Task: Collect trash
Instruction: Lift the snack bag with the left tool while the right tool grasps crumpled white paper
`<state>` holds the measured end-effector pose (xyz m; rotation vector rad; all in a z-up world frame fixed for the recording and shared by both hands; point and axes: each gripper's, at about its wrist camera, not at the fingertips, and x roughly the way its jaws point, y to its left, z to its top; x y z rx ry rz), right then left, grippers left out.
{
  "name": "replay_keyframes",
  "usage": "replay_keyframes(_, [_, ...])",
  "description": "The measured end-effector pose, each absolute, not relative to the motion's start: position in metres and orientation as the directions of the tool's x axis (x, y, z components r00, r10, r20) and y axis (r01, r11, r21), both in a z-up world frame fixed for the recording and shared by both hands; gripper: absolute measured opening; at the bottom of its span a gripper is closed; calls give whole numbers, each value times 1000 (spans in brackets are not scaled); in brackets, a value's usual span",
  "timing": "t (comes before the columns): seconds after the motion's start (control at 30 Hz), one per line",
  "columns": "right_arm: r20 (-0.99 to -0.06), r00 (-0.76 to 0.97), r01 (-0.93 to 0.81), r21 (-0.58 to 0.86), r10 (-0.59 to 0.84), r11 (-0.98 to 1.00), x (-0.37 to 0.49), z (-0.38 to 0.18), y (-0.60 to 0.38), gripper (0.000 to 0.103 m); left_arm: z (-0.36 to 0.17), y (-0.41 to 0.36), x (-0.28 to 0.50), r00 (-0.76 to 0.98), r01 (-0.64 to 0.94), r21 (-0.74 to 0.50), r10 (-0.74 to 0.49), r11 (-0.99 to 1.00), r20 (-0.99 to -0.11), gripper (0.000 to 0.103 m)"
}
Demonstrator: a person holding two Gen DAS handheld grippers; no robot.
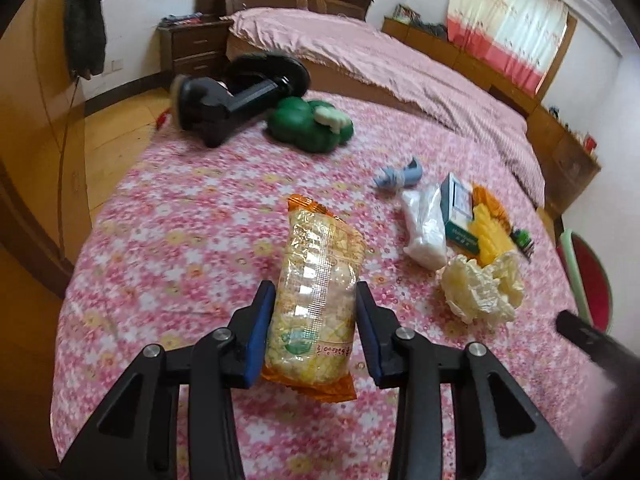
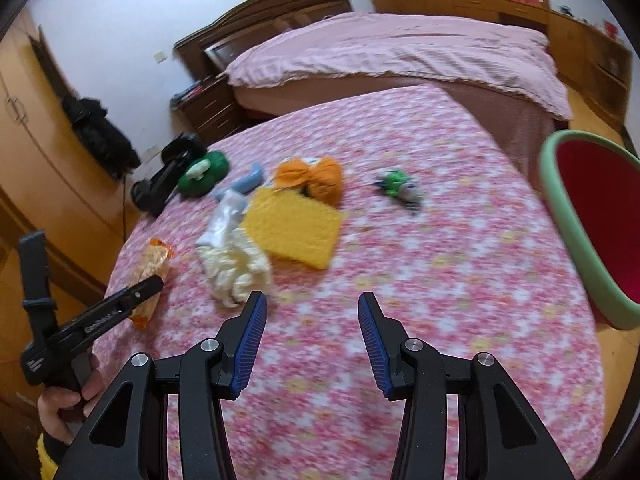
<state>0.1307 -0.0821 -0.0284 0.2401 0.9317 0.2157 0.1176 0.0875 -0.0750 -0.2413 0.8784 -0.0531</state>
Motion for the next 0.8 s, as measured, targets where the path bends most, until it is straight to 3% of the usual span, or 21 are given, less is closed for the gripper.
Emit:
replay_keyframes(0.2, [-786,539,-122,282,302,952,153,-43,-49,49,-62,90,101,691,-66,-196,-97,978,-716,40])
replay_keyframes(0.47, [-801,491,-128,322,342,938,176,-70,-28,48,-61,96,93,695,-71,-237,-122,969,-709,40])
replay_keyframes(0.53, [-795,501,-140,316,342,939,176,-70,-27,42,-60,95,92,695,-70,-239,-125,968,-708,40])
replay_keyframes(0.6, [-792,501,-142,323,350,936,175,-71,-28,27,-59,94,90,697,-68,-245,-129,967,-705,40])
replay_keyframes(0.8, [-773,505,-158,354,383,922,153,-65,-37,20,-53,84,82,705,-44,-251,-148,967,-693,40])
